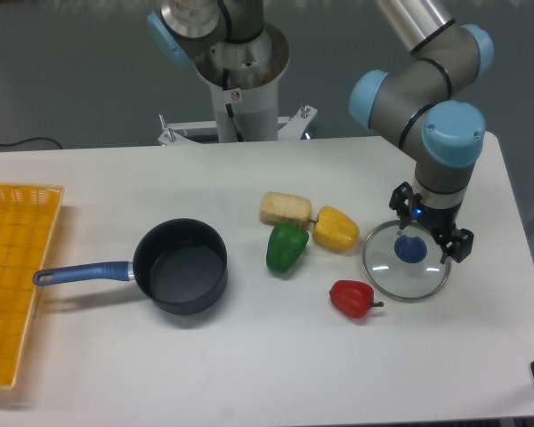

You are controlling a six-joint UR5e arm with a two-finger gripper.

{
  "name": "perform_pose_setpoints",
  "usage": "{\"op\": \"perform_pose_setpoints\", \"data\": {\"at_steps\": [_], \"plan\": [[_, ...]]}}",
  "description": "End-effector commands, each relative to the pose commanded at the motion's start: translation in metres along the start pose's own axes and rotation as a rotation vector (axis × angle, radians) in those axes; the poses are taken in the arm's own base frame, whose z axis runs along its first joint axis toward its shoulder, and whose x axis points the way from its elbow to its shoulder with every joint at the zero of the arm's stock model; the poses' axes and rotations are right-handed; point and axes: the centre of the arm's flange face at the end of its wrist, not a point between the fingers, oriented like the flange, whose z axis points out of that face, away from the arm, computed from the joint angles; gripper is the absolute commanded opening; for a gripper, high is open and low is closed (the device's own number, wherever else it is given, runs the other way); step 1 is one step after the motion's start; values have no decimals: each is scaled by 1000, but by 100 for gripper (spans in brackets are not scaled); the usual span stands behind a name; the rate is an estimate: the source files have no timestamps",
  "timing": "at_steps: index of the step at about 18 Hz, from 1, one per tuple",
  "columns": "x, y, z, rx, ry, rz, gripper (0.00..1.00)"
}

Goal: Pick up the red pepper
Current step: 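Lift the gripper off the glass lid and move toward the red pepper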

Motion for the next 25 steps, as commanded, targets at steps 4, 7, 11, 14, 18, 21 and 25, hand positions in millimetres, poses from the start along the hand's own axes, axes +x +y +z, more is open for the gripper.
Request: {"op": "perform_pose_setpoints", "data": {"at_steps": [4,7,11,14,18,21,25], "plan": [[1,-15,5,27,7,9,100],[4,-36,10,25,11,30,100],[7,-42,29,31,37,34,100],[4,-43,26,31,30,13,100],[-11,-47,22,32,7,-20,100],[-17,-60,22,34,-4,28,100],[-28,-77,18,39,-43,75,100]]}}
